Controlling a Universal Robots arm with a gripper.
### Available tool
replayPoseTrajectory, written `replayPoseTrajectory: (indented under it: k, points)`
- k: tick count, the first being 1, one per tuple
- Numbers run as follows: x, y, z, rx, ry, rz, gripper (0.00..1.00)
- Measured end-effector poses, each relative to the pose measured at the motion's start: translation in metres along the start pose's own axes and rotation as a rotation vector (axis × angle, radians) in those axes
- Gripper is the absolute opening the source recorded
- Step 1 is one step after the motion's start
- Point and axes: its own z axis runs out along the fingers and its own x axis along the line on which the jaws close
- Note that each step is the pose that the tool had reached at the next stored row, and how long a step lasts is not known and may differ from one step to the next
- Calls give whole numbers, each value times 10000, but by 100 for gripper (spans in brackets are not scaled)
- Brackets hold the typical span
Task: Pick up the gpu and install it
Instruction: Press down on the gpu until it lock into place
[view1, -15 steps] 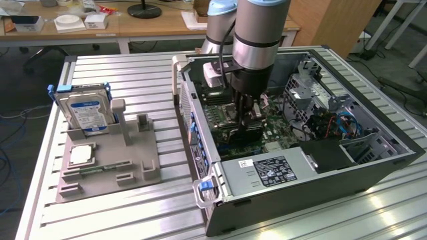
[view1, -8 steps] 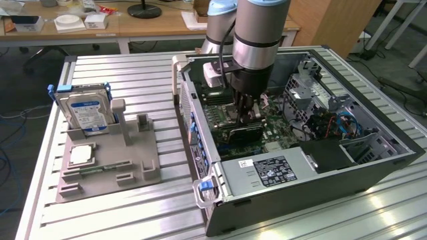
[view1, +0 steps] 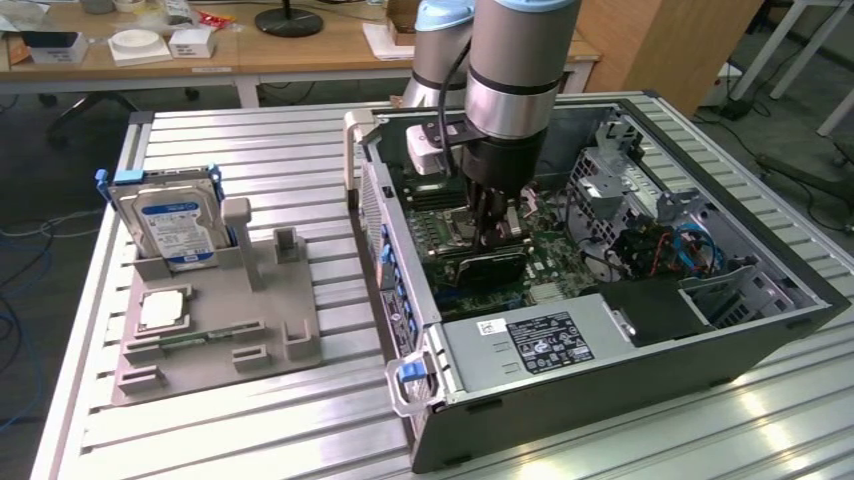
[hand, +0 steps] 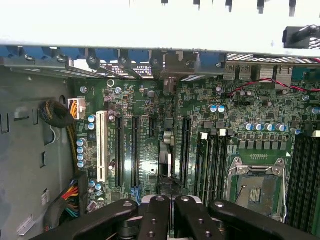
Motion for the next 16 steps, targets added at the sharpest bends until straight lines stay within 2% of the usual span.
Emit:
replayPoseTrajectory:
  k: [6,7,8,16]
  points:
    - [0,0,0,0,0,0,10]
    - [0,-2,0,-20,1,0,10]
    - [0,-4,-1,-144,1,0,10]
    - [0,-38,-5,-1598,-2,5,10]
